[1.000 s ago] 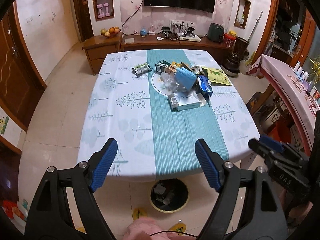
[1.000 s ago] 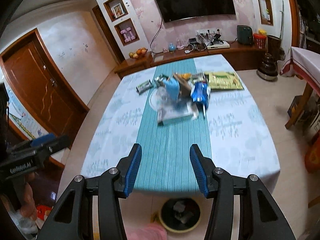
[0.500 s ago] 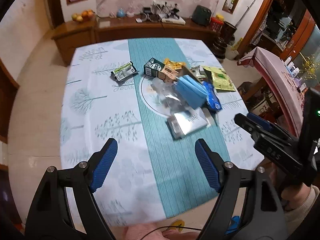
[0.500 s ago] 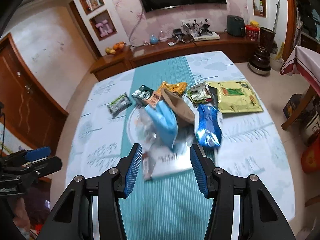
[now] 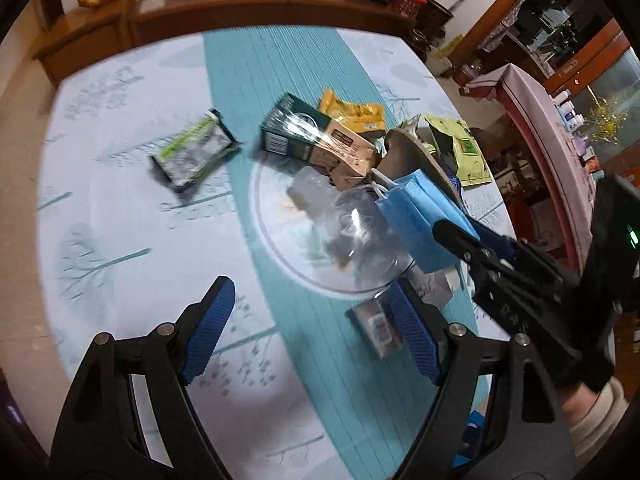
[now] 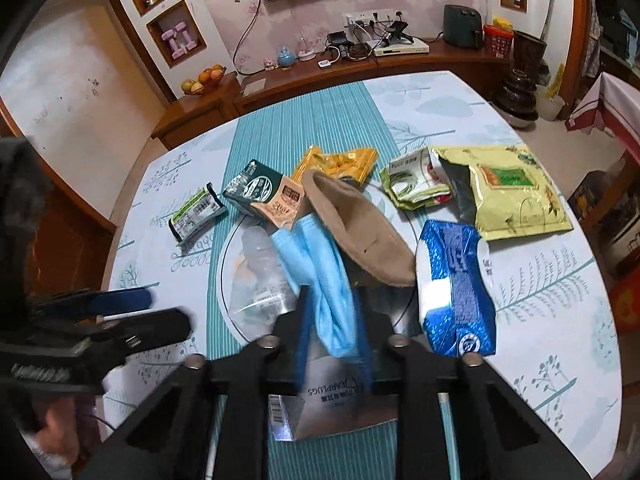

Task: Collect trash
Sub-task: 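Grasp the blue mask with the right tool while the left tool grasps the plastic bottle, then carry the bottle and mask over the black bin and open both tools, then raise both open tools back toward the trash on the table, then grasp the silver box with the left tool while the right tool grasps the blue milk carton, then carry the silver box and blue carton over the bin and open both tools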

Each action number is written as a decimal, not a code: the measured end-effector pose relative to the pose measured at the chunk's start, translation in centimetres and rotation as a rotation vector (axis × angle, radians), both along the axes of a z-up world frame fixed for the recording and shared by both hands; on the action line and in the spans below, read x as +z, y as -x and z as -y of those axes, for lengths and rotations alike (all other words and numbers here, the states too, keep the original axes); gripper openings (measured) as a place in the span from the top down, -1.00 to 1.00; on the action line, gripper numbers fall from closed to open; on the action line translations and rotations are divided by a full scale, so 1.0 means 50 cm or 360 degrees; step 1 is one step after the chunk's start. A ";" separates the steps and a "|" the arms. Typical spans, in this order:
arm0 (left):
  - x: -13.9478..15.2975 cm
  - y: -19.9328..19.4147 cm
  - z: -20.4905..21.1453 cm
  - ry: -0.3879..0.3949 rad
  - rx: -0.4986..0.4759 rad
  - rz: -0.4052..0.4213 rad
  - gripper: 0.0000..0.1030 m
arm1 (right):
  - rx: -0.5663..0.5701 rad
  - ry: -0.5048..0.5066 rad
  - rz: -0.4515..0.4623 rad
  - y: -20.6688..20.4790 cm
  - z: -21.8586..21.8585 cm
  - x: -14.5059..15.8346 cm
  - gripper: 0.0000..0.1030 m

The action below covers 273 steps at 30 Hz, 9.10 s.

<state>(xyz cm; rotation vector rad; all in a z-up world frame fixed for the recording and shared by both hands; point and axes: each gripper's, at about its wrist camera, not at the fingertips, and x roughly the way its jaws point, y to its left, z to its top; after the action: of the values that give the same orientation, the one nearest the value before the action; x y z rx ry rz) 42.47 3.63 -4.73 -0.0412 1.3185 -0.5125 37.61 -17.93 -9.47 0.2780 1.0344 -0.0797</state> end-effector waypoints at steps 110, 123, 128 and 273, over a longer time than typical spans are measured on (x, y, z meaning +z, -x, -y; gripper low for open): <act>-0.583 0.881 0.114 -0.0317 0.0013 -0.0151 0.45 | -0.0057 -0.0489 -0.0492 0.900 -0.019 -0.707 0.69; -0.699 0.843 0.099 -0.0429 0.0110 -0.0111 -0.36 | -0.0071 -0.0404 -0.0499 0.879 -0.001 -0.752 0.32; -0.662 0.854 0.090 -0.0444 0.0157 -0.0067 -0.36 | -0.0045 -0.0375 -0.0465 0.880 0.004 -0.696 0.32; -0.083 0.333 0.156 -0.0151 0.0336 -0.0074 -0.20 | 0.0061 -0.0456 -0.0411 0.303 0.163 -0.076 -0.32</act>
<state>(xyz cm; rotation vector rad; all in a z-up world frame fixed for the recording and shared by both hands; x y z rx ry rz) 25.82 -4.14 -8.90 -0.1130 1.3645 -0.2704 22.48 -26.10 -13.25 0.5177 1.3089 0.0702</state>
